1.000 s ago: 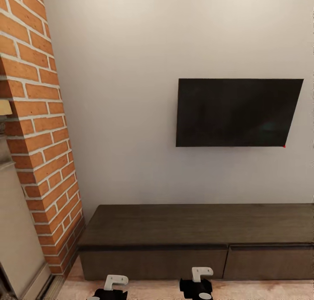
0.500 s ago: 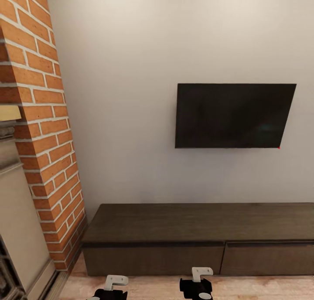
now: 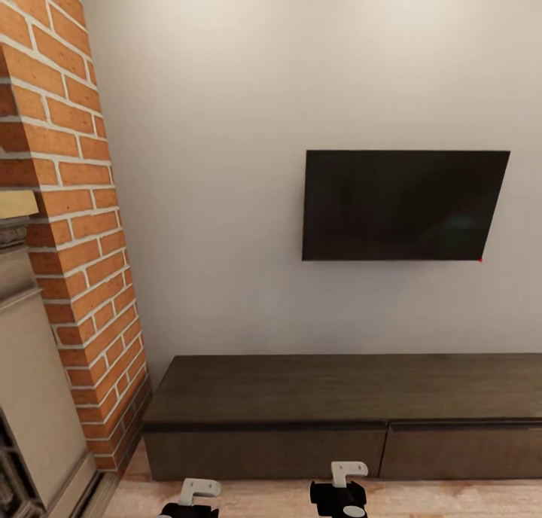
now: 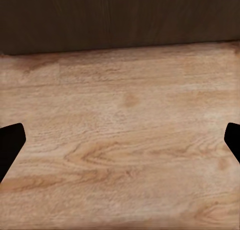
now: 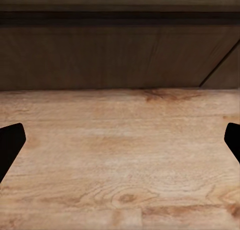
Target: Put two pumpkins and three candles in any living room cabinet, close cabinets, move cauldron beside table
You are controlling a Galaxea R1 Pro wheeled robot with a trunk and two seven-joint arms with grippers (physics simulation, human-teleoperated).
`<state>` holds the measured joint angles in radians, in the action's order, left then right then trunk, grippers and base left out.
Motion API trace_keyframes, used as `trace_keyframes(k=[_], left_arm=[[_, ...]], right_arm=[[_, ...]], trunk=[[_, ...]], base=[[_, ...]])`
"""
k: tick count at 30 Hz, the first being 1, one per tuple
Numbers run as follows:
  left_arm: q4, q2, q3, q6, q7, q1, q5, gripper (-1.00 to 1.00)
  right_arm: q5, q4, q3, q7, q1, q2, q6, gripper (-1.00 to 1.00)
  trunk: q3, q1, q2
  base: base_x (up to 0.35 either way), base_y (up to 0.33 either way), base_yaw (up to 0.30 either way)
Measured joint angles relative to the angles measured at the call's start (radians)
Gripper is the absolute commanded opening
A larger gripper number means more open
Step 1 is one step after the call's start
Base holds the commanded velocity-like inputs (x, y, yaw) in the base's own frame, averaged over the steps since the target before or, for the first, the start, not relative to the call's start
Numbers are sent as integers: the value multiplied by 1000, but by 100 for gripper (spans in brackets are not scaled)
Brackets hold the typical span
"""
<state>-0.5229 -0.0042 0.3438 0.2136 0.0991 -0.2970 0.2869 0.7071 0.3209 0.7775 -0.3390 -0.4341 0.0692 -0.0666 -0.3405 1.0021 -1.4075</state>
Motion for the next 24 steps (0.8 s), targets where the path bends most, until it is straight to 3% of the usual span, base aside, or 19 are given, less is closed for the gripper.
trace_keyframes(k=[24], left_arm=[[5, -1, 0, 4, 1, 0, 0, 100]], right_arm=[[0, -5, 0, 1, 0, 0, -2, 100]], trunk=[[75, -92, 168]], base=[[0, 0, 0]])
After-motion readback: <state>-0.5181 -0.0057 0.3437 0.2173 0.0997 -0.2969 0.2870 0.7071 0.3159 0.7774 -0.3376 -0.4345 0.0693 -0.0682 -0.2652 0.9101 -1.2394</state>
